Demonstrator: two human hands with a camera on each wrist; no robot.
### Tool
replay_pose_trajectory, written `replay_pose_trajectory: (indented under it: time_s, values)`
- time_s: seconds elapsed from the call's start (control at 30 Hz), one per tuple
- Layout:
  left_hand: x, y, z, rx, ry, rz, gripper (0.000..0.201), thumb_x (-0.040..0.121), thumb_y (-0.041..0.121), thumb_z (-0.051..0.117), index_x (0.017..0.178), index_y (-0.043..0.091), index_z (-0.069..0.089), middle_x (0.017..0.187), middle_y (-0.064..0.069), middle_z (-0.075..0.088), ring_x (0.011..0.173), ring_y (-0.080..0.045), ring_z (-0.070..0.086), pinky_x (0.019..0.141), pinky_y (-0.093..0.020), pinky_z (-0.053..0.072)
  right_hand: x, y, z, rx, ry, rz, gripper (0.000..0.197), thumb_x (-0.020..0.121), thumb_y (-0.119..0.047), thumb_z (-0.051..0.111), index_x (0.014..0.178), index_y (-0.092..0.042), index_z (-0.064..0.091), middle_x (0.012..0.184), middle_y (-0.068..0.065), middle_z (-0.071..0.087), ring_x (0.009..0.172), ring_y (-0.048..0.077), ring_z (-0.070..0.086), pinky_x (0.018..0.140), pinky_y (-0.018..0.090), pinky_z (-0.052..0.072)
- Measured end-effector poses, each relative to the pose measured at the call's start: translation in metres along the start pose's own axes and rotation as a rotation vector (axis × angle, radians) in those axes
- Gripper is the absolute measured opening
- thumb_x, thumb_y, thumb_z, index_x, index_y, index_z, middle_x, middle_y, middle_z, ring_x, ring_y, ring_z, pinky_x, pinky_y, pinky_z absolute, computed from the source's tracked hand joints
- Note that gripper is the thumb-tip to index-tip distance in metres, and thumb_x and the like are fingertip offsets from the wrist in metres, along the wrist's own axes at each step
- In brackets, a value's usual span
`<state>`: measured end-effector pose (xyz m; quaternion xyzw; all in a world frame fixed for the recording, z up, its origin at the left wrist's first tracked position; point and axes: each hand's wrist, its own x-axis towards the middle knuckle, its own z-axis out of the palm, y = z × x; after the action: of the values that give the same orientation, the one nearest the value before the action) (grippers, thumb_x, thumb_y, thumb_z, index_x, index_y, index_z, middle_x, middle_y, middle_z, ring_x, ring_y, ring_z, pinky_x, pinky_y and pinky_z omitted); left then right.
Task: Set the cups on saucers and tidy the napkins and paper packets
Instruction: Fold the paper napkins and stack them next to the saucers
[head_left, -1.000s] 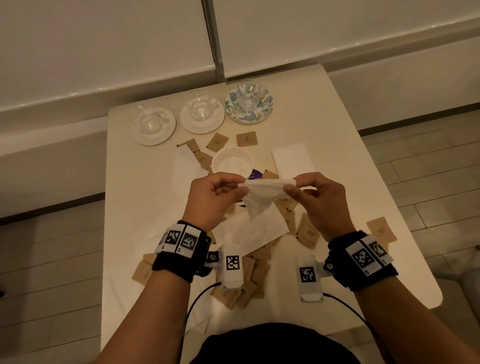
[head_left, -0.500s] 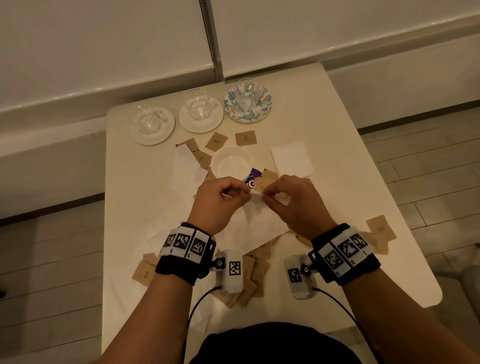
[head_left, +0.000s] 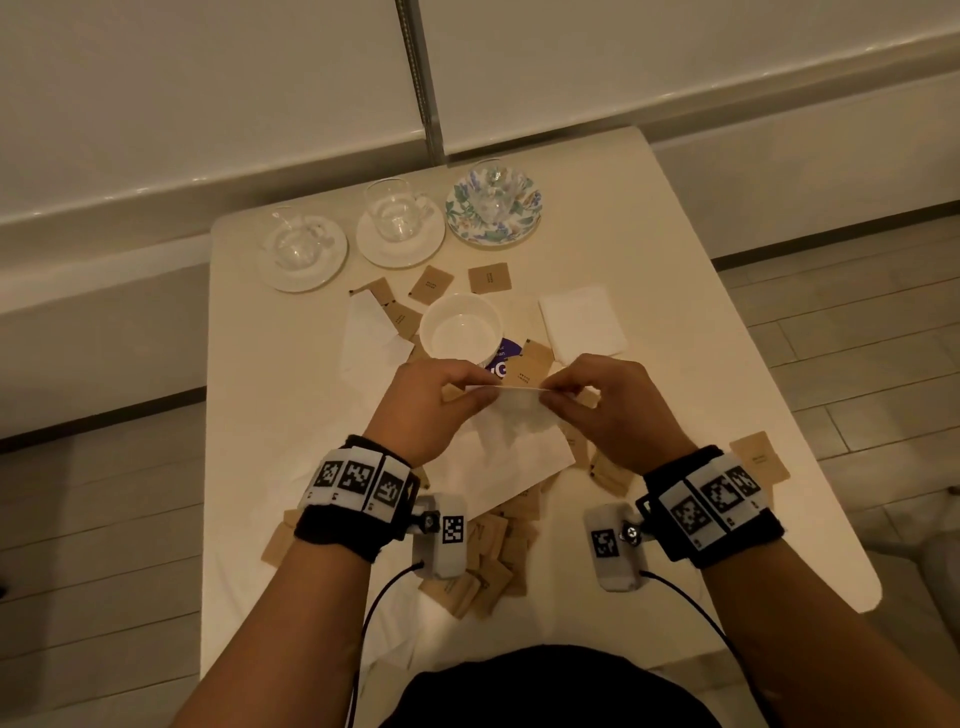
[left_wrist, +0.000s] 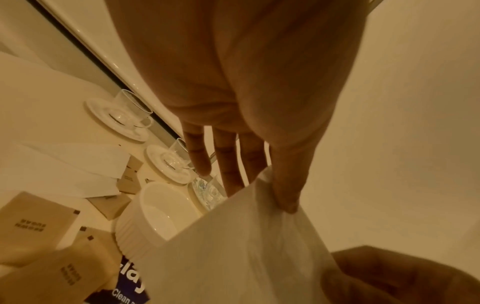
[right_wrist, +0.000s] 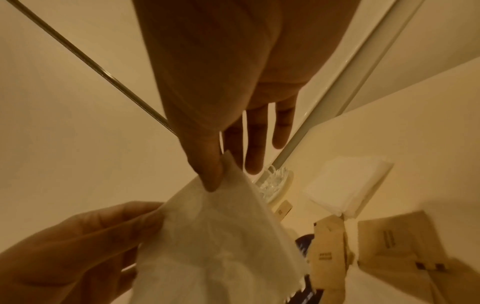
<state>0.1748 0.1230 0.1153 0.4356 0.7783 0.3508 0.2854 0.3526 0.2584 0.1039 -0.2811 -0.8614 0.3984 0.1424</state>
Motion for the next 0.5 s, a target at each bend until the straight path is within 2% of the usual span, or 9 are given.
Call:
replay_pose_trajectory:
  time_s: [0.1,0.13,0.2,0.3,0.37,0.43,0.5]
  values:
    - [0.0,0.001,0.002,0.021,-0.051,0.0,0.011,0.089,0.022,0.07,0.097,0.025,0.076,0.087,0.023,0.066,0.088,0.01,0.059,0.073,-0.001,0.038,0.002,-0.005,-0.005,-0.15,-0.072,-0.018,0.039,0.08,-0.035,0.077,0.116,-0.023,0.068,0.109,-0.006,0.066,0.103,0.014,0.058,0.093,0.04,0.043]
    - [0.001,0.004,0.004,0.038,-0.072,0.021,0.012,0.089,0.023,0.07,0.099,0.024,0.076,0.088,0.021,0.066,0.087,0.007,0.059,0.073,-0.002,0.038,0.004,-0.01,-0.002,-0.164,-0.1,-0.044,0.04,0.081,-0.038,0.076,0.118,-0.024,0.068,0.112,-0.006,0.067,0.104,0.013,0.058,0.094,0.04,0.043]
    - [0.003,0.008,0.009,0.053,-0.074,0.069,0.012,0.088,0.021,0.07,0.099,0.023,0.076,0.09,0.017,0.067,0.087,0.001,0.06,0.075,-0.004,0.039,0.008,-0.019,0.004,-0.105,-0.131,-0.077,0.029,0.085,-0.038,0.071,0.112,-0.025,0.073,0.104,-0.005,0.071,0.095,0.011,0.062,0.086,0.037,0.049]
    - [0.004,0.01,0.01,-0.01,-0.047,0.06,0.021,0.084,0.022,0.075,0.104,0.025,0.069,0.1,0.014,0.068,0.092,0.001,0.061,0.079,-0.007,0.042,0.015,-0.017,0.002,0.037,-0.126,0.039,0.017,0.089,-0.027,0.069,0.103,-0.023,0.077,0.091,-0.005,0.075,0.081,0.009,0.066,0.078,0.033,0.055]
    - [0.004,0.008,0.011,-0.071,-0.084,0.026,0.03,0.08,0.022,0.079,0.108,0.023,0.067,0.102,0.014,0.067,0.093,0.004,0.06,0.079,-0.005,0.042,0.015,-0.011,-0.002,0.092,-0.137,0.067,0.013,0.089,-0.025,0.069,0.099,-0.023,0.078,0.084,-0.012,0.073,0.077,0.002,0.065,0.073,0.022,0.055]
    - [0.005,0.005,0.013,-0.084,-0.12,-0.011,0.021,0.083,0.02,0.077,0.103,0.021,0.07,0.097,0.011,0.07,0.09,0.003,0.062,0.079,-0.009,0.044,0.014,-0.007,-0.006,0.174,-0.144,0.065,0.011,0.088,-0.021,0.07,0.096,-0.024,0.078,0.078,-0.02,0.07,0.074,-0.002,0.065,0.065,0.011,0.05]
    - [0.004,0.0,0.012,-0.109,-0.124,-0.05,0.012,0.087,0.017,0.072,0.094,0.026,0.071,0.091,0.011,0.071,0.087,0.001,0.065,0.078,-0.014,0.047,0.013,-0.003,-0.011,0.249,-0.108,0.081,0.011,0.088,-0.019,0.071,0.09,-0.028,0.077,0.075,-0.021,0.07,0.072,-0.002,0.066,0.064,0.012,0.05]
